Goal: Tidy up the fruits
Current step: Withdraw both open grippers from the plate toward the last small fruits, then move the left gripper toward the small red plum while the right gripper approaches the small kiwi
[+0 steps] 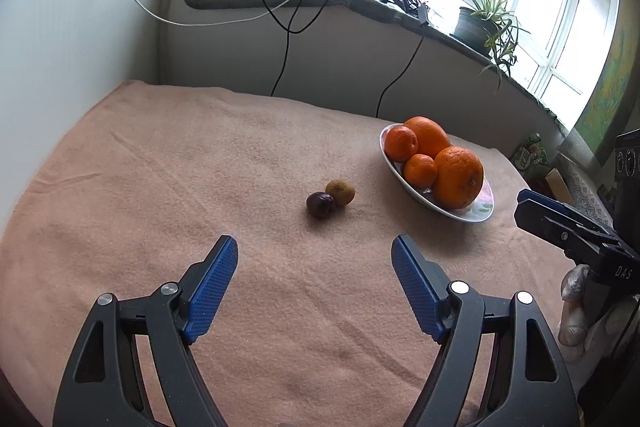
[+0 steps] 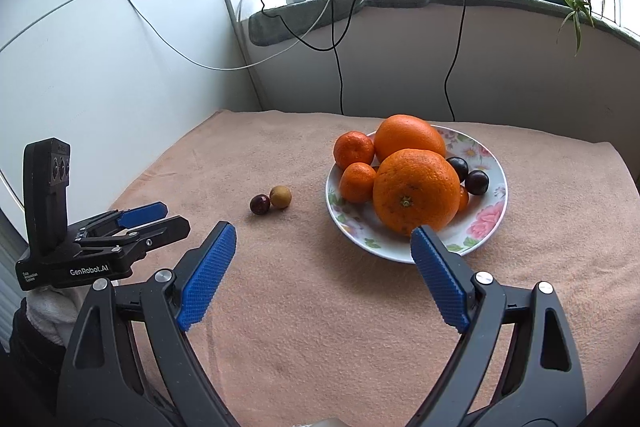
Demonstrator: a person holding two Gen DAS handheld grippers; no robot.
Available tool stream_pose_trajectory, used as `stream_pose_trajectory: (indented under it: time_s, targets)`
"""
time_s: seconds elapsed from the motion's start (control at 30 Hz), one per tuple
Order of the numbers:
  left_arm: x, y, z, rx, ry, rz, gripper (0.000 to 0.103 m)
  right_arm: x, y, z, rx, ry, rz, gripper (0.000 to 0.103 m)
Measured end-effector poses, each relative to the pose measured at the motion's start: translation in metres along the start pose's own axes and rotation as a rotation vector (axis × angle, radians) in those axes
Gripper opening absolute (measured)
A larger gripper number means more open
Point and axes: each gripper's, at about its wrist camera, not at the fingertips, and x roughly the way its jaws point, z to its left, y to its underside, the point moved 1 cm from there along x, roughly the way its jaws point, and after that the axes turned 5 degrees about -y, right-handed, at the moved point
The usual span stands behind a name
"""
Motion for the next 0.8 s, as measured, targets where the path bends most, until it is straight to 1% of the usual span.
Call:
stream_pose_trajectory:
  time_s: [0.07,0.13,0.2,0.27,0.33,0.4,0.47,0.57,0.63,0.7,0.8]
  targets:
    - [-0.001,0.001,0.0,0.007,0.0,-0.003,0.079,0.002,0.002,0.003,0.014,-0.007,0.002,0.091]
    - [0.001,0.001,-0.001,0.014,0.009,-0.002,0.077,0.005,0.003,0.005,0.021,-0.019,0.011,0.087]
    - [0.003,0.001,-0.001,0.018,0.02,0.004,0.071,0.012,0.002,0.008,0.026,-0.032,0.036,0.074]
    - [0.006,0.0,-0.001,0.017,0.032,0.01,0.07,0.019,0.001,0.011,0.034,-0.051,0.064,0.071]
    - [0.01,0.0,-0.002,0.019,0.05,0.02,0.062,0.028,0.0,0.014,0.043,-0.062,0.084,0.067]
    - [0.013,-0.001,-0.004,0.03,0.061,0.029,0.056,0.036,-0.002,0.018,0.047,-0.075,0.102,0.059]
    - [0.015,-0.002,-0.007,0.05,0.066,0.033,0.053,0.046,-0.004,0.02,0.052,-0.086,0.121,0.056]
    - [0.02,-0.006,-0.009,0.072,0.063,0.039,0.045,0.06,-0.007,0.023,0.067,-0.092,0.144,0.055]
    - [0.024,-0.009,-0.008,0.079,0.068,0.044,0.043,0.069,-0.01,0.026,0.086,-0.097,0.156,0.054]
    - [0.027,-0.012,-0.007,0.087,0.067,0.048,0.041,0.076,-0.013,0.03,0.09,-0.102,0.162,0.049]
    - [0.034,-0.016,-0.006,0.099,0.073,0.056,0.038,0.088,-0.016,0.034,0.104,-0.092,0.176,0.046]
